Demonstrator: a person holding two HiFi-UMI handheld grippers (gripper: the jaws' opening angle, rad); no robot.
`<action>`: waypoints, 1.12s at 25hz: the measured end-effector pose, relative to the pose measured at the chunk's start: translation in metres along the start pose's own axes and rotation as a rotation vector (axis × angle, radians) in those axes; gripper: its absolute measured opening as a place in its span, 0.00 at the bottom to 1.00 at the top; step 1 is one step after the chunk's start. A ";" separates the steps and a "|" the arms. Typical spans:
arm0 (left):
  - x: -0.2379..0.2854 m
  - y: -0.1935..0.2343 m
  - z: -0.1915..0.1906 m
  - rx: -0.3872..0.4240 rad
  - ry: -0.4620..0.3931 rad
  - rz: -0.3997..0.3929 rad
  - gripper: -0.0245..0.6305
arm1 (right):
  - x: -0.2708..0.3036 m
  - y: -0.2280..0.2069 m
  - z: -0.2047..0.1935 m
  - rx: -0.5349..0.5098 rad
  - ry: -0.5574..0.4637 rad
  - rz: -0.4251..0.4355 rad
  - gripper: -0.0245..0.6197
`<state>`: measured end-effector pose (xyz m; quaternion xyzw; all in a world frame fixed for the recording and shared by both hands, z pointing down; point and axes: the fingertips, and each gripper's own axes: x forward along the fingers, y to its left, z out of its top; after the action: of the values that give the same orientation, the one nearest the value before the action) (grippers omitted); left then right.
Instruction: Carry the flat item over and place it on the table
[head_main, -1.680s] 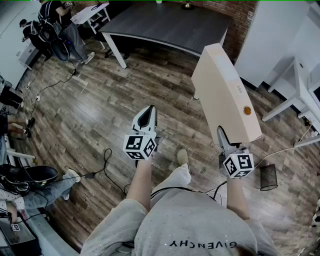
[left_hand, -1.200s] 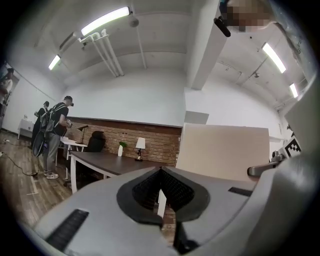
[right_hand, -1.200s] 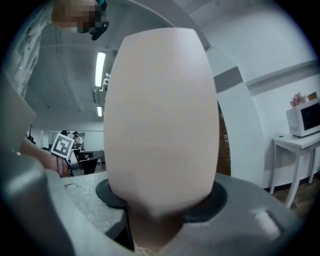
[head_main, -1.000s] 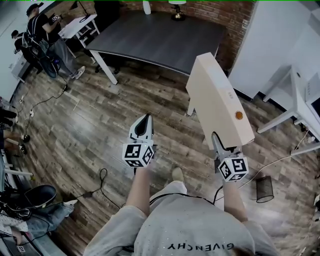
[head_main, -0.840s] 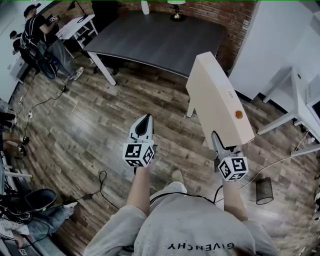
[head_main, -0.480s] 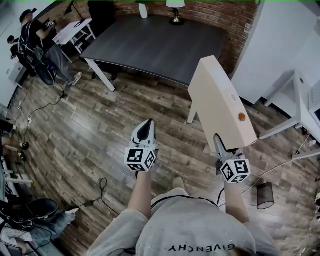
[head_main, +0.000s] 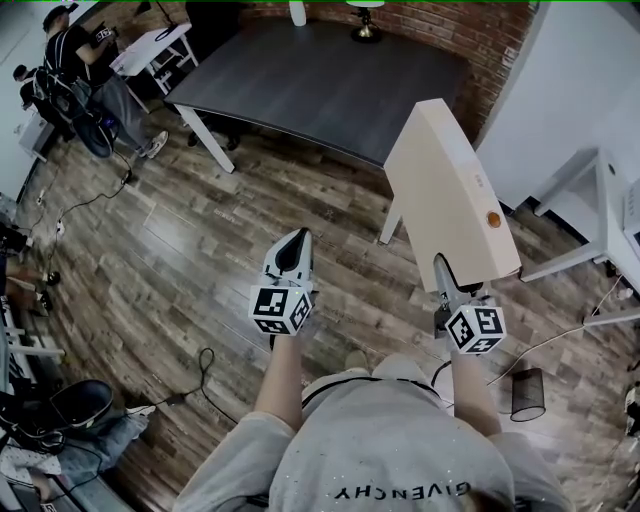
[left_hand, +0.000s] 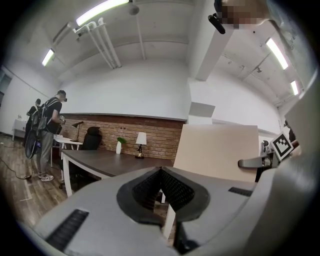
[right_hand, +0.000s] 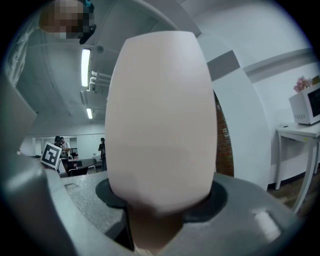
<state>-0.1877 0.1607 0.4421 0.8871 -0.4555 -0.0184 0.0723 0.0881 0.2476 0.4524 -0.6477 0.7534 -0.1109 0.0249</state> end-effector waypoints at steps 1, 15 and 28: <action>-0.001 0.000 0.001 -0.001 -0.002 0.002 0.04 | 0.000 0.001 0.001 0.001 -0.002 0.003 0.45; 0.016 -0.001 -0.025 -0.035 0.046 0.043 0.04 | 0.031 -0.018 -0.002 0.023 0.021 0.056 0.46; 0.110 0.025 -0.011 -0.008 0.059 0.055 0.04 | 0.117 -0.054 0.015 0.057 0.014 0.098 0.46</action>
<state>-0.1421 0.0582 0.4598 0.8741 -0.4773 0.0077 0.0898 0.1245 0.1237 0.4608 -0.6082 0.7809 -0.1353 0.0434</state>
